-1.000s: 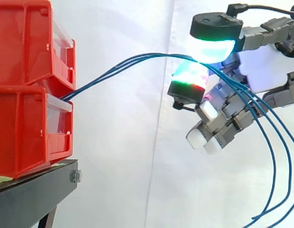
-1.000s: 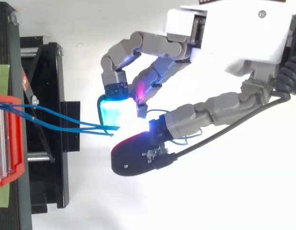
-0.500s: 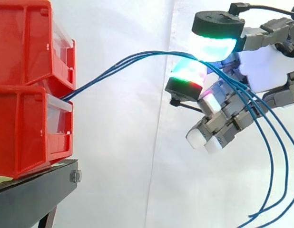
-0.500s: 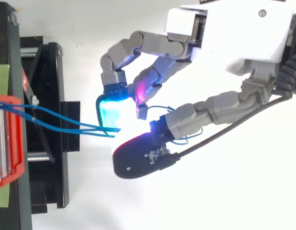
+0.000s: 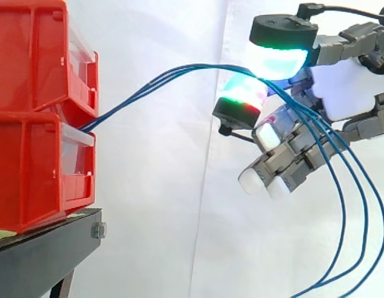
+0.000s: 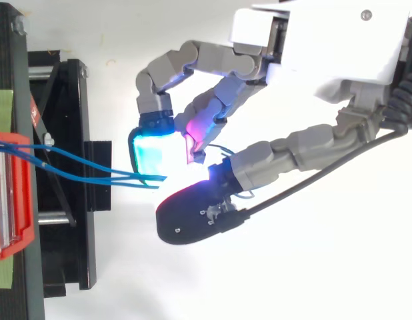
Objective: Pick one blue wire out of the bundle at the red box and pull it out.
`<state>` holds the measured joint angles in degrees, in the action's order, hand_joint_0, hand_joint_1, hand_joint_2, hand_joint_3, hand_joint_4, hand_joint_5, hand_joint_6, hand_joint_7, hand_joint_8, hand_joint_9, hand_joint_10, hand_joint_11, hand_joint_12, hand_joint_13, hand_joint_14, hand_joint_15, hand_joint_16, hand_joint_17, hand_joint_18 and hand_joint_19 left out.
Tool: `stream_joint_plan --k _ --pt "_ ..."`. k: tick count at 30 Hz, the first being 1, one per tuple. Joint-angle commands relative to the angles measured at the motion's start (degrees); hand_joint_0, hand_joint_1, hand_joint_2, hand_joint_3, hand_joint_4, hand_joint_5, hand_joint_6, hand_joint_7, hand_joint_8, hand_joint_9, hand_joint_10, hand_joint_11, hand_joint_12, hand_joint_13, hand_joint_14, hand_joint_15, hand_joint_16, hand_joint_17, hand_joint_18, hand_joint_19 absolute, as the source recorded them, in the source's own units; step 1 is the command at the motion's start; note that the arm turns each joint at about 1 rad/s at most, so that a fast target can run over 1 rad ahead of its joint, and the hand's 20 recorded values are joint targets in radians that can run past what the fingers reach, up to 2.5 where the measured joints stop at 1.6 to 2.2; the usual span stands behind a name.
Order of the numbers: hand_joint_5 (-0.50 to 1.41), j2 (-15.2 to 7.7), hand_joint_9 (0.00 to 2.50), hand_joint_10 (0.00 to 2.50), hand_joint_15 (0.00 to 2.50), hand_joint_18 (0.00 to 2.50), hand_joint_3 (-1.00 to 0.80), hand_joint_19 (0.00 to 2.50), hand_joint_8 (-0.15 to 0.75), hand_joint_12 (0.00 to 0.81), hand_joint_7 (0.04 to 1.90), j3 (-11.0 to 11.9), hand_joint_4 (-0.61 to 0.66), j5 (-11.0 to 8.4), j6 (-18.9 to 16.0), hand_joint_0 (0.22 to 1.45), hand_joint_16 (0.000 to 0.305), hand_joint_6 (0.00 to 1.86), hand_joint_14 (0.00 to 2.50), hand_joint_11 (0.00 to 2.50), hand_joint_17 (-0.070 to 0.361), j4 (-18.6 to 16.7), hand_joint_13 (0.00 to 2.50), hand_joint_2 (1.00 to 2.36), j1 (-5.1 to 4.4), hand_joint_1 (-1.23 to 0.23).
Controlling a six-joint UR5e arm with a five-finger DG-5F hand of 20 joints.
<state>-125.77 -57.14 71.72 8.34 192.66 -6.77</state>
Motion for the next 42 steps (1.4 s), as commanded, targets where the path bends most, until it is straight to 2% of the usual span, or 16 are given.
stream_joint_plan --k 1,3,6,8,12,14,16,19,21,26,27,29,32,34,38,42 --pt "-0.12 0.0 0.92 0.01 0.17 0.54 -0.34 0.36 0.154 0.346 1.24 -0.1 -0.07 0.0 -1.0 0.58 0.049 0.78 0.01 0.27 0.11 -0.1 0.52 1.01 0.01 -0.85" --pt "-0.09 0.0 0.92 0.01 0.16 0.53 -0.35 0.36 0.149 0.34 1.24 0.0 -0.06 0.0 -1.1 0.58 0.049 0.7 0.01 0.23 0.109 -0.2 0.49 1.01 0.01 -0.8" --pt "-0.08 0.0 0.9 0.01 0.15 0.52 -0.24 0.35 0.152 0.342 1.29 0.0 -0.15 0.0 -1.1 0.58 0.048 0.69 0.01 0.21 0.108 -0.2 0.49 1.02 0.01 -0.81" --pt "-0.13 0.0 0.82 0.01 0.15 0.53 -0.12 0.34 0.146 0.343 1.11 0.0 -0.18 0.0 -1.1 0.59 0.048 0.81 0.01 0.19 0.109 -0.1 0.48 1.02 0.01 -0.86" --pt "-0.16 0.0 0.76 0.0 0.13 0.53 -0.15 0.32 0.131 0.337 1.08 0.0 -0.15 -0.09 -1.3 0.62 0.048 0.83 0.01 0.14 0.108 0.0 0.46 1.02 0.01 -0.89" --pt "-0.12 0.0 0.78 0.0 0.09 0.52 -0.17 0.31 0.125 0.331 1.27 0.0 -0.06 0.0 -1.8 0.58 0.048 0.73 0.0 0.08 0.108 0.0 0.44 1.02 0.01 -0.91" --pt "-0.1 0.0 0.81 0.0 0.08 0.51 -0.16 0.3 0.128 0.329 1.34 0.0 -0.04 0.0 -1.9 0.57 0.048 0.69 0.0 0.05 0.109 -0.1 0.44 1.02 0.01 -0.91" --pt "-0.1 0.0 0.79 0.0 0.08 0.52 -0.09 0.3 0.131 0.328 1.42 0.0 -0.1 0.0 -2.1 0.57 0.048 0.71 0.0 0.06 0.109 -0.3 0.43 1.02 0.01 -0.9" --pt "-0.13 0.0 0.74 0.0 0.08 0.53 -0.04 0.29 0.138 0.334 1.35 0.0 -0.11 0.09 -2.2 0.59 0.049 0.78 0.0 0.05 0.11 -0.3 0.42 1.02 0.01 -0.9" --pt "-0.15 0.0 0.69 0.0 0.08 0.51 -0.18 0.3 0.148 0.341 1.17 0.0 -0.04 0.09 -2.2 0.63 0.048 0.81 0.0 0.06 0.109 -0.1 0.41 1.02 0.01 -0.9" --pt "-0.15 0.0 0.69 0.0 0.08 0.51 -0.18 0.3 0.149 0.341 1.18 0.0 -0.03 0.09 -2.2 0.63 0.048 0.81 0.0 0.06 0.109 -0.1 0.41 1.02 0.01 -0.9" --pt "-0.11 0.0 0.81 0.0 0.06 0.51 -0.28 0.3 0.222 0.337 1.36 0.0 0.09 0.09 -2.5 0.6 0.048 0.75 0.0 0.0 0.108 0.0 0.42 1.02 0.01 -0.85" --pt "-0.07 0.0 0.84 0.0 0.05 0.52 -0.36 0.3 0.239 0.332 1.37 0.0 0.13 0.09 -3.2 0.59 0.048 0.69 0.0 0.0 0.107 -0.1 0.44 1.01 0.01 -0.81" --pt "-0.07 0.0 0.8 0.0 0.06 0.52 -0.34 0.3 0.226 0.332 1.39 0.0 0.06 0.09 -3.4 0.6 0.047 0.7 0.0 0.0 0.107 -0.1 0.44 1.01 0.01 -0.8" --pt "-0.13 0.0 0.71 0.0 0.1 0.55 -0.13 0.29 0.221 0.345 1.32 0.0 -0.04 0.0 -3.8 0.63 0.048 0.84 0.0 0.0 0.108 0.0 0.47 1.02 0.01 -0.9" --pt "-0.15 0.0 0.7 0.0 0.09 0.58 -0.16 0.28 0.221 0.349 1.44 0.0 -0.05 0.09 -4.0 0.68 0.048 0.85 0.0 0.01 0.108 0.0 0.48 1.02 0.01 -0.93"
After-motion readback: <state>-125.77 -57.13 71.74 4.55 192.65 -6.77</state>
